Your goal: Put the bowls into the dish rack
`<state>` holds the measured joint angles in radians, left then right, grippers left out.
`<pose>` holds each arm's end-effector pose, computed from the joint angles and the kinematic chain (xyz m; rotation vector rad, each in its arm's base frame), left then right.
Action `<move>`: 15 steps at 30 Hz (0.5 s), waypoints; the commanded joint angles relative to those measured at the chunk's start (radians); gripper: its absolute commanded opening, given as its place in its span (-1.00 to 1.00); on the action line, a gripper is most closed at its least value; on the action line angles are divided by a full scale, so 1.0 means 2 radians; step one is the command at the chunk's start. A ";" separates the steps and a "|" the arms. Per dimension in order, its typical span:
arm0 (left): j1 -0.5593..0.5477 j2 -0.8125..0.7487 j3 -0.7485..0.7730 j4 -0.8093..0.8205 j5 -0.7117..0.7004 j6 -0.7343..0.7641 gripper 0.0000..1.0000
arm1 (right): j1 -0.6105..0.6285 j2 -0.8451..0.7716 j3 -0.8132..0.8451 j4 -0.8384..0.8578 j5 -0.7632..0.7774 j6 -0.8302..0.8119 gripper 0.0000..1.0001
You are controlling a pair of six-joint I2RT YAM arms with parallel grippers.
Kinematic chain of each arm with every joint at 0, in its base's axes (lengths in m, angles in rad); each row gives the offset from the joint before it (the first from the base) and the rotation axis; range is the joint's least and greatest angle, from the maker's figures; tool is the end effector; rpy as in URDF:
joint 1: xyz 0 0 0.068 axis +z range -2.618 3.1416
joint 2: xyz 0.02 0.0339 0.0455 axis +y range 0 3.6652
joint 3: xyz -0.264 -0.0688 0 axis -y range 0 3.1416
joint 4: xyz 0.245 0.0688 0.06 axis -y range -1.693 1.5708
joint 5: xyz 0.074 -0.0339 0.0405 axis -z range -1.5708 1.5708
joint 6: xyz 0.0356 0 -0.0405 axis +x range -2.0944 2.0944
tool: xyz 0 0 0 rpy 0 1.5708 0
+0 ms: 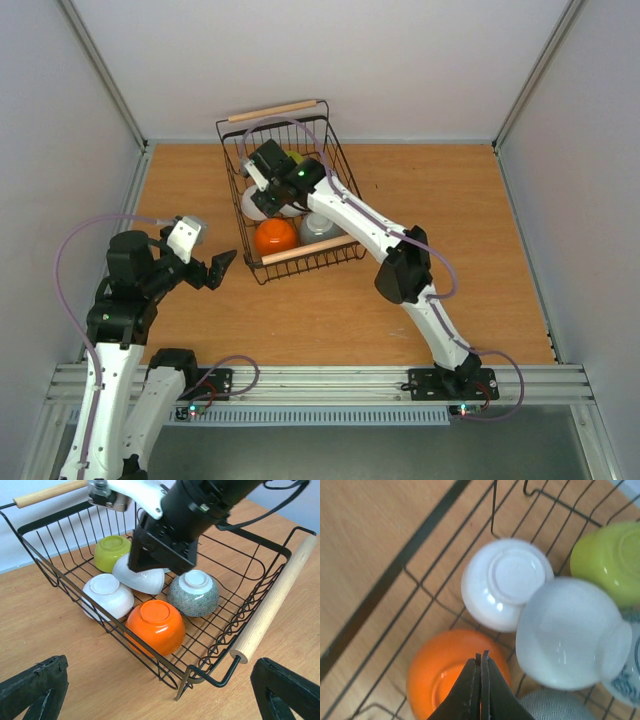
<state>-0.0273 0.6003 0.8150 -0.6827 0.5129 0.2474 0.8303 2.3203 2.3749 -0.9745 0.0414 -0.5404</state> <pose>0.1220 -0.0208 0.3261 0.5842 1.9071 -0.3802 0.3435 0.3737 0.2929 -1.5631 1.9395 0.0704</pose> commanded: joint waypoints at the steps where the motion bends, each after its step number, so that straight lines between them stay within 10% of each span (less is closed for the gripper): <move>1: 0.003 0.001 -0.004 0.022 0.006 0.005 0.99 | -0.008 0.080 0.092 -0.027 -0.005 -0.011 -0.97; 15: 0.005 0.004 -0.005 0.022 0.007 0.007 0.99 | -0.017 0.154 0.155 -0.022 -0.041 -0.026 -0.97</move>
<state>-0.0250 0.6044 0.8150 -0.6827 0.5129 0.2474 0.8051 2.6186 2.6728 -1.0389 -0.0135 -0.5678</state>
